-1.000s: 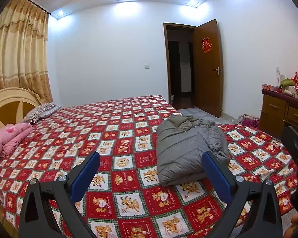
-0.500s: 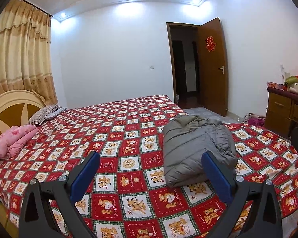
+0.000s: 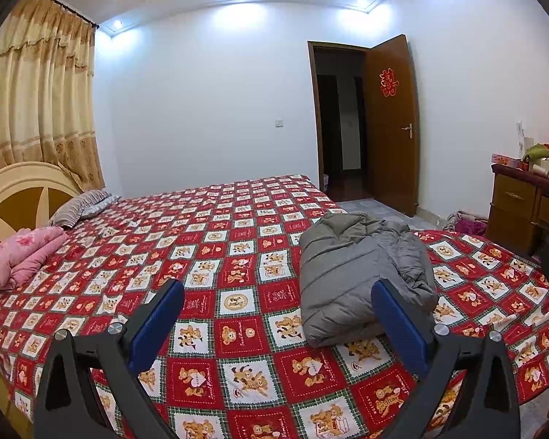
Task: Fold large clothes
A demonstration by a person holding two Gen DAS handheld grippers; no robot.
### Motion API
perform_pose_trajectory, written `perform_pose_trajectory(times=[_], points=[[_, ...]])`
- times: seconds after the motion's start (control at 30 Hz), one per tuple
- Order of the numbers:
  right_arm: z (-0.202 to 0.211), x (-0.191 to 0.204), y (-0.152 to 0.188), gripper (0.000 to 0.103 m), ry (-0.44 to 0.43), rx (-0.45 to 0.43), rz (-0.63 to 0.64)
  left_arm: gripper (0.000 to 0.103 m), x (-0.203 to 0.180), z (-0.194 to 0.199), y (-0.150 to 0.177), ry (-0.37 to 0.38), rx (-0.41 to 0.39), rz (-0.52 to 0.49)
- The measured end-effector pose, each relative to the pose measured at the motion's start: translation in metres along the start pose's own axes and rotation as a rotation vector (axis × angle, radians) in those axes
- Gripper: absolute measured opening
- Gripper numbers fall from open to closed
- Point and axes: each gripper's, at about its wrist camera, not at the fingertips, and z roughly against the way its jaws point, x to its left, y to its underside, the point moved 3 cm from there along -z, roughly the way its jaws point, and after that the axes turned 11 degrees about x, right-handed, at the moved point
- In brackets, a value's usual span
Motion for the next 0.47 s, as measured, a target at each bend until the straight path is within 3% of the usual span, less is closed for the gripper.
perform_pose_trajectory(times=[0.13,0.47], points=[[-0.001,0.000,0.000,0.103,-0.001,0.003,0.004,0.102,0.003,-0.006,0.000,0.067,0.024,0.017],[-0.006,0.003,0.003,0.103,-0.002,0.022,0.004,0.102,0.009,-0.012,0.001,0.041,0.037,0.034]])
